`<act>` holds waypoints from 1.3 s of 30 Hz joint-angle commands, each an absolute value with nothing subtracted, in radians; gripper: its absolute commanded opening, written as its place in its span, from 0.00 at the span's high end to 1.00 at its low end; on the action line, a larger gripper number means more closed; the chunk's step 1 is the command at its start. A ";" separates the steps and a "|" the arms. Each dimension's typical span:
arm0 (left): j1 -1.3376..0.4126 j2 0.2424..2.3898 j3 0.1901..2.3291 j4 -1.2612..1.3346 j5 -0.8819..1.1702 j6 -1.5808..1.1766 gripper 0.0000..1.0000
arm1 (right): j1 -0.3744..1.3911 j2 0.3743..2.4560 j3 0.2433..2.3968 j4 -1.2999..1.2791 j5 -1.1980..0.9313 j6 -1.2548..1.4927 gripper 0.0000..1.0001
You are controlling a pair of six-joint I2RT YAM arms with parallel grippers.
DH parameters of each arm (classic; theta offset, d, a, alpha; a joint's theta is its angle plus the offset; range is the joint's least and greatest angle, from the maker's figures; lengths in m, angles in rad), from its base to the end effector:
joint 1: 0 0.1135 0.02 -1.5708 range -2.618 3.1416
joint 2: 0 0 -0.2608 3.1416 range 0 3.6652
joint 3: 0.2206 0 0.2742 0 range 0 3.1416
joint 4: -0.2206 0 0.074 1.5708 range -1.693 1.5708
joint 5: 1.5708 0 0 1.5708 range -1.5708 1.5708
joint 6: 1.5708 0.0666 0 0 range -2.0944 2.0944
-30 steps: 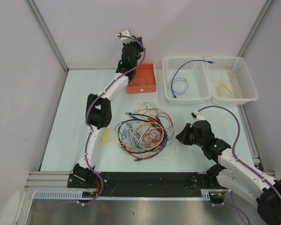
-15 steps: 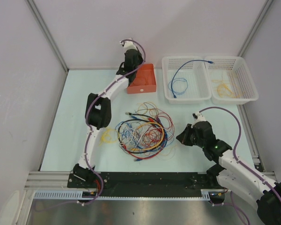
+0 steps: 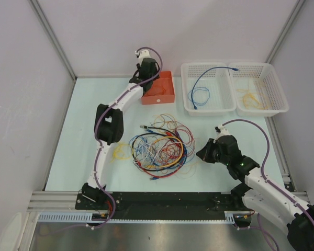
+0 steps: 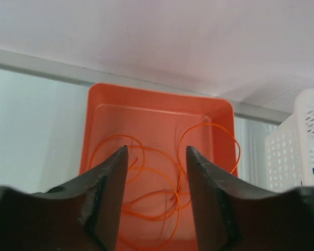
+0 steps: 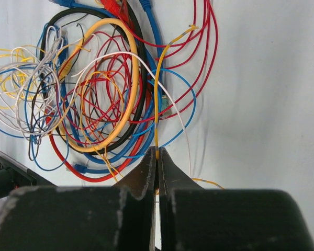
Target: Untangle the cables
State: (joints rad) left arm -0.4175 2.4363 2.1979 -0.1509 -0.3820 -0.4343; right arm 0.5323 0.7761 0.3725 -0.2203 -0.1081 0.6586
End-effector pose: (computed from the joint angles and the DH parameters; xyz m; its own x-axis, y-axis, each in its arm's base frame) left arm 0.5753 -0.2280 0.2261 -0.3404 -0.2761 -0.8988 -0.0906 0.9611 -0.2609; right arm 0.1836 0.1165 0.1644 -0.7531 0.2626 -0.6033 -0.1506 0.8238 0.5466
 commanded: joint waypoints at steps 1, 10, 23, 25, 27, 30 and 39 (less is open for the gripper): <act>-0.423 2.240 2.161 -0.166 -0.422 -0.442 0.37 | 0.526 0.729 0.370 -0.216 -0.123 0.666 1.00; -0.579 1.801 1.724 -0.259 -0.492 -0.394 0.00 | 0.532 0.744 0.390 -0.184 -0.170 0.641 1.00; -0.887 1.125 0.878 0.081 -0.143 -0.413 0.00 | 0.597 0.709 0.760 -0.354 -0.087 0.571 1.00; -0.887 1.071 0.818 0.147 -0.114 -0.413 0.00 | 0.601 0.739 0.883 -0.389 -0.094 0.554 1.00; -0.887 1.046 0.792 0.202 -0.092 -0.416 0.00 | 0.606 0.758 0.942 -0.396 -0.103 0.555 1.00; -0.887 1.025 0.764 0.241 -0.063 -0.429 0.00 | 0.617 0.770 1.006 -0.403 -0.112 0.568 1.00; -0.887 0.936 0.669 0.281 -0.098 -0.474 0.00 | 0.621 0.762 1.129 -0.468 -0.064 0.526 1.00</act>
